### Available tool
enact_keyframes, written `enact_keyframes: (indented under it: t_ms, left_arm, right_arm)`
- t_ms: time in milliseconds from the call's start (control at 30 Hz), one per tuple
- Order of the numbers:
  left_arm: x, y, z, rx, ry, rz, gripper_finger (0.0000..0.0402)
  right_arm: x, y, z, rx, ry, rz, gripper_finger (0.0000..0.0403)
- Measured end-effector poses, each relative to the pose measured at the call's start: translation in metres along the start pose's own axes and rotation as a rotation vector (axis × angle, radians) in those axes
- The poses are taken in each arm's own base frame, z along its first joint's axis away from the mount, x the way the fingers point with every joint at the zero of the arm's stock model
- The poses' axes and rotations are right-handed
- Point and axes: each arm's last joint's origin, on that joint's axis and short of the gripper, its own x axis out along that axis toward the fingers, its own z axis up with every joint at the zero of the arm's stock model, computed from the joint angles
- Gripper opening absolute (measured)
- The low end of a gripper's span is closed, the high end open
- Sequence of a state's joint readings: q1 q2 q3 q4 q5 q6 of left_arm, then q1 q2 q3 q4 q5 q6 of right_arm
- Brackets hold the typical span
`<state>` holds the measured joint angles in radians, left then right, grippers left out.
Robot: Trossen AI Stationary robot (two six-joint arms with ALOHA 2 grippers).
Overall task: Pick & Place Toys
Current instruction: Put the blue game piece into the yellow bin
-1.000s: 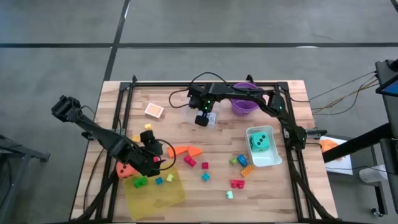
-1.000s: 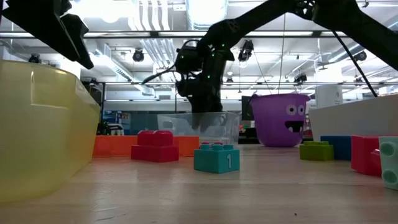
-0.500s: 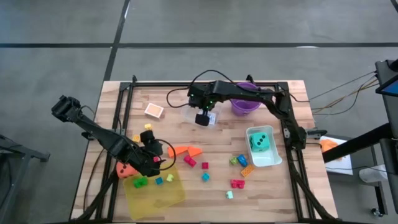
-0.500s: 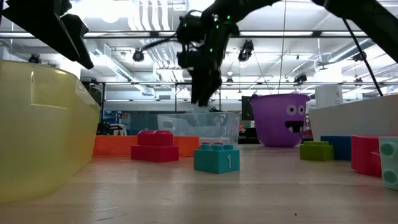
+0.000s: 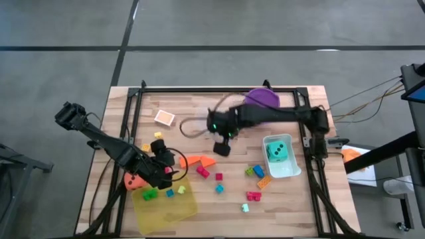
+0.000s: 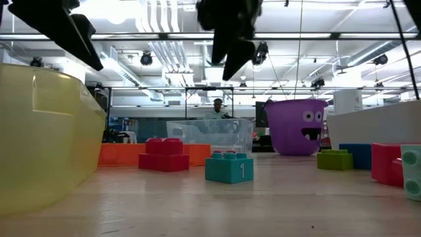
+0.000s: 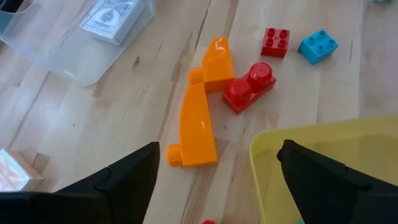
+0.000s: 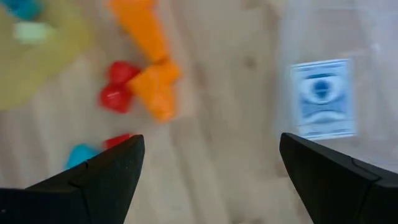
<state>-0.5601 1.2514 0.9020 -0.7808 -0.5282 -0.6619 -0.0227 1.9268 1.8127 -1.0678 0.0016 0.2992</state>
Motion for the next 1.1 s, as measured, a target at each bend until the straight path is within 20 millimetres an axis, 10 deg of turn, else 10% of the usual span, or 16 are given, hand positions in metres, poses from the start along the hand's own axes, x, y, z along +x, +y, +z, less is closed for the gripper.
enact_keyframes:
  t_ms: [533, 1100]
  left_arm:
    - [0.009, 0.010, 0.010, -0.043, -0.019, 0.021, 0.0326]
    - [0.009, 0.010, 0.009, -0.041, -0.012, 0.016, 0.0326]
  right_arm:
    - [0.028, 0.083, -0.120, -0.217, 0.037, 0.035, 0.0370]
    - [0.044, 0.072, -0.153, 0.325, 0.212, -0.100, 0.0370]
